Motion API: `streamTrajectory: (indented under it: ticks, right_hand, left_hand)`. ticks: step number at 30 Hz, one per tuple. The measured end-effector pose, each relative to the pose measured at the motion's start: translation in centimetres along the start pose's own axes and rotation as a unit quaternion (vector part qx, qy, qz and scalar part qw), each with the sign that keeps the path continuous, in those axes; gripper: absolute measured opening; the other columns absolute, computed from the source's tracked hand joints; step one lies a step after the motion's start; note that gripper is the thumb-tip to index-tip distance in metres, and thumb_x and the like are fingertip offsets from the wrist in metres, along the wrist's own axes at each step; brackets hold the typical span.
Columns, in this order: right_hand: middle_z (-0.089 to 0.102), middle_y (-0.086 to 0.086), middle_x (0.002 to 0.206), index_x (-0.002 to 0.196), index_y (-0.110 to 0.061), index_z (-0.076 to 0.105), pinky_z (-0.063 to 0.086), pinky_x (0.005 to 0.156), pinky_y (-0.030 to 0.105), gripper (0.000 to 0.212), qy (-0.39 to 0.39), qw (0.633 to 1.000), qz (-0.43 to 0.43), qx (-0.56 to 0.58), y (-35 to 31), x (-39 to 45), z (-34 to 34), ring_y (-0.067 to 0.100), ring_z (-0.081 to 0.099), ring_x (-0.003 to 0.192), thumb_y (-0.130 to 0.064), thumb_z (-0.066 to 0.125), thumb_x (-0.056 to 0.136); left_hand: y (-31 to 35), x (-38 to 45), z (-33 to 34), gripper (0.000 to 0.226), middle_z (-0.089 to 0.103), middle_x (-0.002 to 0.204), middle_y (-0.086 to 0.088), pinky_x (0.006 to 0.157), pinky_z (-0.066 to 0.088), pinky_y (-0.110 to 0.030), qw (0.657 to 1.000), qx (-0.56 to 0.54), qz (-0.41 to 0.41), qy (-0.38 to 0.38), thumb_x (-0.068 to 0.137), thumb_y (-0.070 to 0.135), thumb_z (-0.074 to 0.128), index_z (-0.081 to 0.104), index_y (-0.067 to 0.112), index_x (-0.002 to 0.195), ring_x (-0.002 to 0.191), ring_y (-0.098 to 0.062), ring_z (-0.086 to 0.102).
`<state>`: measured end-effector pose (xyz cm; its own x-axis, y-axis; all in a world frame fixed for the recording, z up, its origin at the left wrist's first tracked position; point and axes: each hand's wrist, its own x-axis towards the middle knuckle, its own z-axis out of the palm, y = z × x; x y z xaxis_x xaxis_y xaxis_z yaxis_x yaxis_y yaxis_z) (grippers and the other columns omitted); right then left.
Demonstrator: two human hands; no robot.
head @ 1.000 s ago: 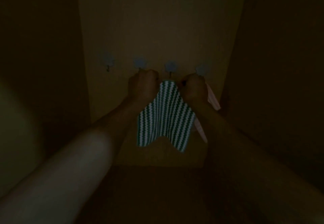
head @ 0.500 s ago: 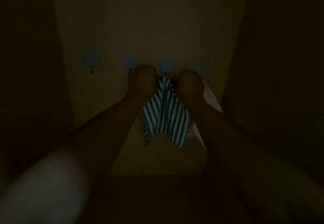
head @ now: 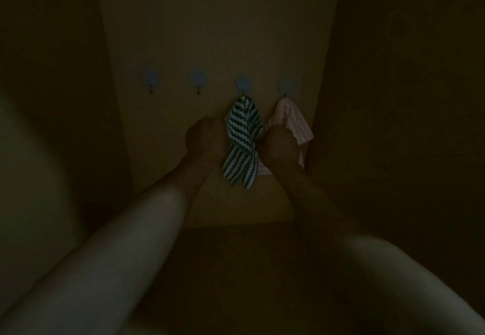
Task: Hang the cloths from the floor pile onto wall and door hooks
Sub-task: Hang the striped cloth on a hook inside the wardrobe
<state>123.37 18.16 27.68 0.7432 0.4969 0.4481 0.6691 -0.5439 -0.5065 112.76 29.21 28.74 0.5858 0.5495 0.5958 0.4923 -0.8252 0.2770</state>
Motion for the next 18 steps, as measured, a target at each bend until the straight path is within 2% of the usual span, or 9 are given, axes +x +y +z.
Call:
streamTrajectory:
  ticks: [2, 3, 5, 8, 11, 14, 18]
  right_hand:
    - [0.066, 0.012, 0.101, 0.099, -0.006, 0.064, 0.033, 0.061, 0.022, 0.027, 0.018, 1.000, -0.016, -0.006, 0.0, -2.7, -0.9, 0.016, 0.053, 0.076, -0.026, 0.046, 0.101]
    - [0.067, 0.010, 0.094, 0.098, -0.005, 0.064, 0.033, 0.060, 0.022, 0.027, 0.029, 0.999, -0.022, -0.007, 0.0, -4.3, -1.4, 0.014, 0.053, 0.070, -0.027, 0.049, 0.099]
    - [0.068, 0.005, 0.090, 0.096, -0.003, 0.065, 0.038, 0.059, 0.022, 0.028, 0.054, 0.998, -0.024, -0.009, -0.2, -7.6, -2.5, 0.010, 0.050, 0.065, -0.028, 0.054, 0.096]
    - [0.069, 0.002, 0.107, 0.109, -0.017, 0.065, 0.046, 0.072, 0.024, 0.023, 0.049, 0.999, -0.004, -0.008, -0.5, -12.7, -4.1, 0.015, 0.061, 0.087, -0.032, 0.059, 0.092]
    - [0.063, 0.002, 0.121, 0.127, -0.021, 0.055, 0.051, 0.081, 0.031, 0.037, 0.040, 0.999, -0.004, -0.021, -0.7, -18.1, -4.9, 0.020, 0.061, 0.107, -0.034, 0.060, 0.092]
    - [0.058, 0.004, 0.128, 0.133, -0.021, 0.050, 0.052, 0.085, 0.033, 0.047, 0.055, 0.998, -0.011, -0.020, -0.7, -23.4, -5.8, 0.021, 0.058, 0.113, -0.032, 0.064, 0.090]
    - [0.053, 0.007, 0.127, 0.139, -0.021, 0.045, 0.049, 0.087, 0.032, 0.055, 0.031, 0.999, -0.005, -0.028, -0.2, -28.6, -7.3, 0.023, 0.056, 0.112, -0.032, 0.064, 0.089]
  left_hand:
    - [0.0, -2.4, -0.8, 0.023, 0.066, 0.110, -0.012, 0.065, 0.040, -0.028, 1.000, 0.011, 0.004, 0.000, 0.098, 0.018, 0.046, 0.067, 0.008, 0.100, 0.089, -0.023, 0.058]
    - [0.0, -3.8, -1.2, 0.025, 0.064, 0.114, -0.011, 0.072, 0.042, -0.031, 1.000, 0.015, 0.007, -0.003, 0.098, 0.021, 0.048, 0.065, 0.009, 0.111, 0.098, -0.025, 0.059]
    - [0.0, -6.7, -2.2, 0.031, 0.061, 0.119, -0.010, 0.079, 0.042, -0.033, 1.000, 0.019, 0.011, -0.018, 0.098, 0.027, 0.047, 0.060, 0.013, 0.122, 0.107, -0.027, 0.055]
    - [-0.1, -11.4, -3.5, 0.043, 0.054, 0.131, -0.007, 0.092, 0.039, -0.038, 0.999, 0.019, 0.019, -0.034, 0.097, 0.037, 0.046, 0.048, 0.022, 0.137, 0.118, -0.027, 0.049]
    - [-0.2, -16.0, -4.7, 0.048, 0.050, 0.138, -0.007, 0.105, 0.031, -0.044, 0.999, -0.002, 0.024, -0.025, 0.096, 0.040, 0.048, 0.044, 0.023, 0.141, 0.127, -0.028, 0.043]
    - [0.3, -20.1, -5.7, 0.048, 0.043, 0.146, -0.004, 0.111, 0.022, -0.048, 0.999, -0.011, 0.019, -0.049, 0.095, 0.042, 0.047, 0.044, 0.025, 0.140, 0.136, -0.026, 0.033]
    - [1.2, -25.0, -6.5, 0.053, 0.029, 0.156, -0.002, 0.117, 0.010, -0.054, 0.995, -0.040, 0.015, -0.088, 0.097, 0.047, 0.042, 0.035, 0.030, 0.146, 0.146, -0.024, 0.018]
